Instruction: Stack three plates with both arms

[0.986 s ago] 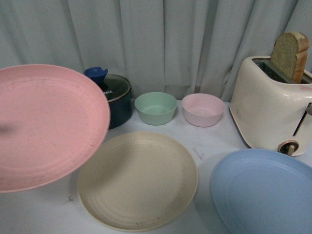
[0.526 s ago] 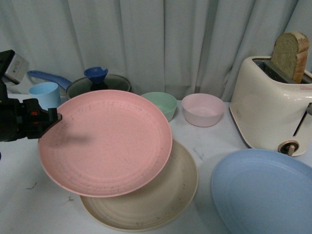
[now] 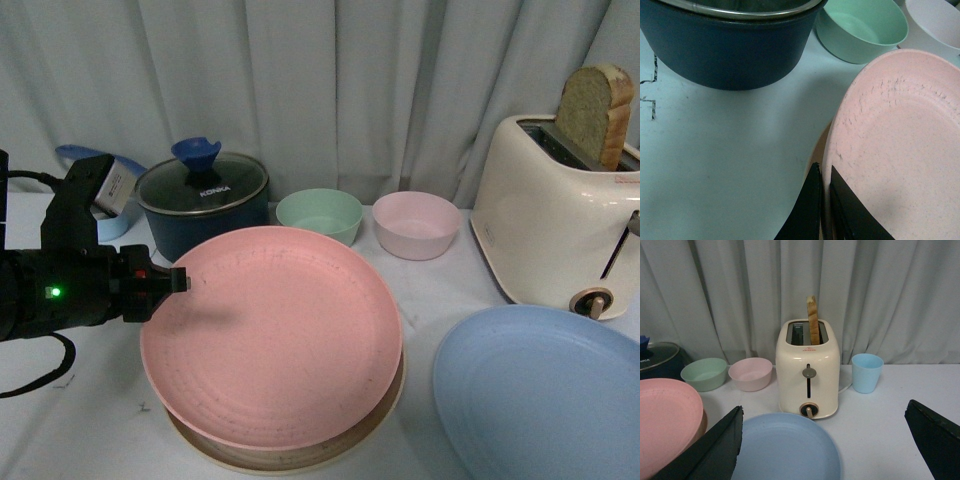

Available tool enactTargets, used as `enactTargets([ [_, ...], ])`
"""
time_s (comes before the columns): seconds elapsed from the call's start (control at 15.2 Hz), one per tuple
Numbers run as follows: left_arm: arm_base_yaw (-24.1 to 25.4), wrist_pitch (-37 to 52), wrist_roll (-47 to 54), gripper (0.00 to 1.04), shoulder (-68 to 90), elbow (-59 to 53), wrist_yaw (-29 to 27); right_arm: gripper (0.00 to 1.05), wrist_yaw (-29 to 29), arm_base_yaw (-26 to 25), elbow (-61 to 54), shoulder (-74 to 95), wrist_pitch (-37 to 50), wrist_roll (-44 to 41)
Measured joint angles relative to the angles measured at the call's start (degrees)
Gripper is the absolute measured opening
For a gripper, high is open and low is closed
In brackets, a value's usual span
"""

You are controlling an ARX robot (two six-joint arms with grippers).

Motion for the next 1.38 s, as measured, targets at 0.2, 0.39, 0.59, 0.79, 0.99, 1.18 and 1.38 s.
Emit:
enactTargets([
  [0.2, -1.2, 0.7, -0.1, 0.03, 1.2, 0.1, -0.3, 0.98, 0.0, 0.0, 0.0, 0.0, 0.0, 0.0],
  [0.39, -2.5, 0.8, -0.1, 0.03, 2.1, 0.3, -0.4, 0.98, 0.0, 0.0, 0.0, 0.0, 0.0, 0.0],
  [0.59, -2.4, -1.2, -0.1, 0.23, 2.3, 1.1, -0.7, 0.98, 0.0, 0.0, 0.0, 0.0, 0.0, 0.0],
  [0.79, -1.3, -2.3, 0.0, 0.52, 2.1, 1.2, -0.8, 0.98, 0.0, 0.0, 0.0, 0.0, 0.0, 0.0],
  [0.99, 0.4, -0.8, 0.2, 0.8, -3.0, -0.9, -1.7, 0.98, 0.0, 0.0, 0.0, 0.0, 0.0, 0.0],
  [1.18, 1.5, -1.2, 0.6, 0.98, -13.9, -5.3, -3.4, 0.98, 0.0, 0.0, 0.0, 0.0, 0.0, 0.0],
  [1.38, -1.0, 20.7, 3.9, 0.78, -21.9, -16.0, -18.7, 0.98, 0.0, 0.0, 0.0, 0.0, 0.0, 0.0],
])
